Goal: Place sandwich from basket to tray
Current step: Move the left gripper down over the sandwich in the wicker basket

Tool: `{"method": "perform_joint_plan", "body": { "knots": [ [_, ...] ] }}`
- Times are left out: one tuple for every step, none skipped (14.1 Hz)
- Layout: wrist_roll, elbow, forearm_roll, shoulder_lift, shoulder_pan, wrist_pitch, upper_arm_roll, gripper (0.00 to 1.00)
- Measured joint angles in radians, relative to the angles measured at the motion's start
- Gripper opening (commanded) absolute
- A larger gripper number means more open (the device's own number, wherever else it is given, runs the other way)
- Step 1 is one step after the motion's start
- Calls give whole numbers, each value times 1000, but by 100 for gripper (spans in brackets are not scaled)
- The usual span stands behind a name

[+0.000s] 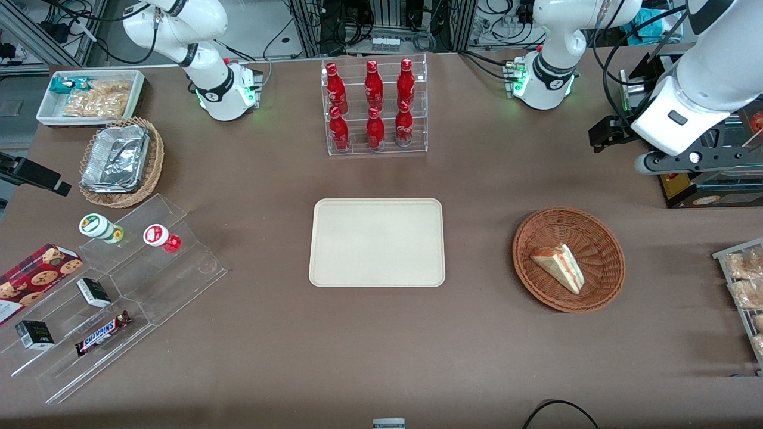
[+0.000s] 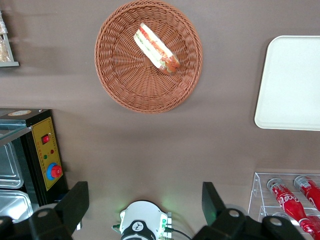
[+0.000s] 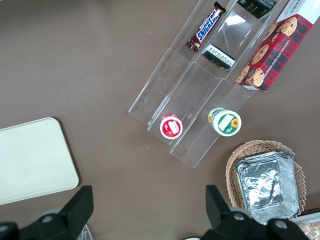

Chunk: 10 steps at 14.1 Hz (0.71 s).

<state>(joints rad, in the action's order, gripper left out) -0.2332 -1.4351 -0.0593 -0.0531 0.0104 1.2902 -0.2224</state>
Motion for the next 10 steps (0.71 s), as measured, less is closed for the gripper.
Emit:
{"method": "perform_joint_plan", "body": {
  "knots": [
    [0,0,0,0,-1,0,0,100],
    [0,0,0,0,-1,0,0,100],
    [0,0,0,-1,-1,1,0,100],
    [0,-1,0,-2,-1,1,0,100],
    [0,-2,0,-6,-1,1,0,100],
    [0,-4,0,-12,-2,1,0,100],
    [0,-7,0,-22,-3,1,1,100],
    [0,-12,0,-38,-5,2,2,100],
    [0,-18,0,-62,-7,4,5,100],
    [0,-24,0,-94,-12,9,7,100]
  ]
}}
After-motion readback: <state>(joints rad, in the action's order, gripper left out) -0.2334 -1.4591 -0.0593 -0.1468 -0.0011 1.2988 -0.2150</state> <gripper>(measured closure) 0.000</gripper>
